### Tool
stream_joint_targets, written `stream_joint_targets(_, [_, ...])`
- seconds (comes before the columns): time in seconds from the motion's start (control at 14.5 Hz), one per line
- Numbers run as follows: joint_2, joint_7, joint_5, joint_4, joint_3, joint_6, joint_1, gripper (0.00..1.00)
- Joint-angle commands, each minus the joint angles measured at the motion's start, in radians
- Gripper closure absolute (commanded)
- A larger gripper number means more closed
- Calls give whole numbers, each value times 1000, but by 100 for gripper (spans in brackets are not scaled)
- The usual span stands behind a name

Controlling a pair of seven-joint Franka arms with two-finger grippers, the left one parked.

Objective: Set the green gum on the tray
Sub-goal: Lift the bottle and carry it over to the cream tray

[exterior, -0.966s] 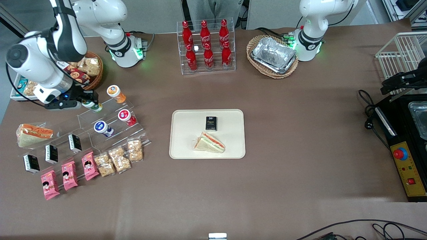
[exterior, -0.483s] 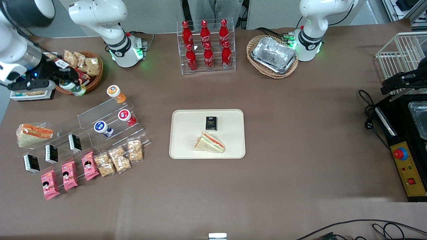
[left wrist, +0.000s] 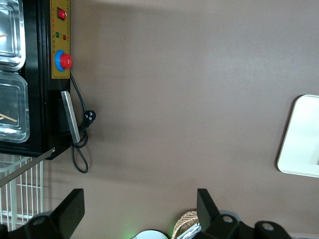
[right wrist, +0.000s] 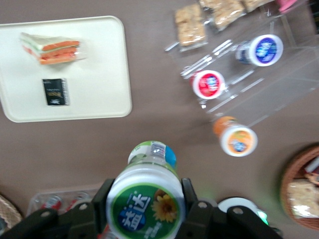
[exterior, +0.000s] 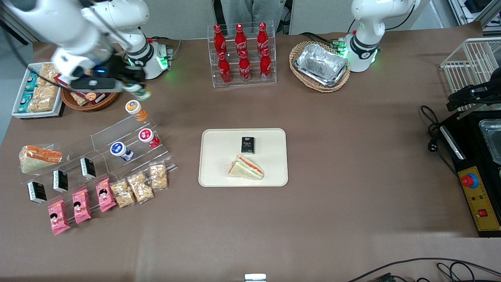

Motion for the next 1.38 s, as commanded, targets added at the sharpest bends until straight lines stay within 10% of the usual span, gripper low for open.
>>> stream_joint_targets(0.0, [180, 160, 34, 60, 114, 135, -7, 59])
stream_joint_targets(0.41, [456, 361, -85, -42, 207, 557, 62, 59])
stream_joint_targets(0.83, [701, 591, -375, -52, 207, 787, 108, 59])
stream_joint_targets(1.31, [766, 605, -441, -96, 199, 925, 108, 59])
